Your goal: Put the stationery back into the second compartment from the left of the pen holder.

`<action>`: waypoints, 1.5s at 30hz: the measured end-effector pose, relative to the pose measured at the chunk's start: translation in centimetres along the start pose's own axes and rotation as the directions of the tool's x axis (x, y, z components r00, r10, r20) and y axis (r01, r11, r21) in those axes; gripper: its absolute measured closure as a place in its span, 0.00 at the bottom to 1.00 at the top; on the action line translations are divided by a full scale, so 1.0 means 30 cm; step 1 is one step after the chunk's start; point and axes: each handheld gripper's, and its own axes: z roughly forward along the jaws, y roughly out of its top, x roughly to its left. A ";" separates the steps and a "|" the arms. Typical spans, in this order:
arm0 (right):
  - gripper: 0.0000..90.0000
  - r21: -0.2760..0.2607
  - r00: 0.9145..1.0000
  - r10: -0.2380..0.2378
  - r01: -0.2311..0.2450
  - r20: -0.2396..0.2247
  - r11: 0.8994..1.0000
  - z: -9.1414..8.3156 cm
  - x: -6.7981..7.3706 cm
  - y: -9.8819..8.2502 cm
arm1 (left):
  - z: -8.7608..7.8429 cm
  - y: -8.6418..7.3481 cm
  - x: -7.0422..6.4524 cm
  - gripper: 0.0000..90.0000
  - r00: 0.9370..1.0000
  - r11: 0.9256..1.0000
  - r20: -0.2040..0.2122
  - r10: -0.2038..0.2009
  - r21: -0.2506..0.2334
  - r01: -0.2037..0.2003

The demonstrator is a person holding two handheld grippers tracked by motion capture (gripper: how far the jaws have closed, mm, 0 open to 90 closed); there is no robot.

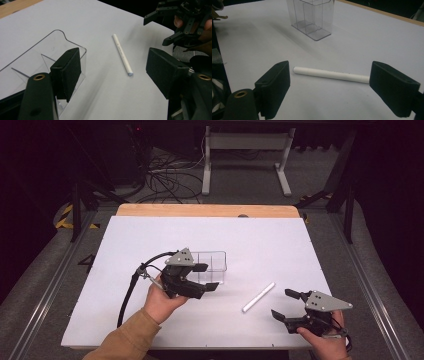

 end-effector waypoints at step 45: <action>0.22 0.005 1.000 0.002 -0.002 0.013 1.000 -0.044 -0.006 -0.012 | 0.353 0.107 -0.076 0.25 1.000 0.979 0.023 -0.016 0.203 0.011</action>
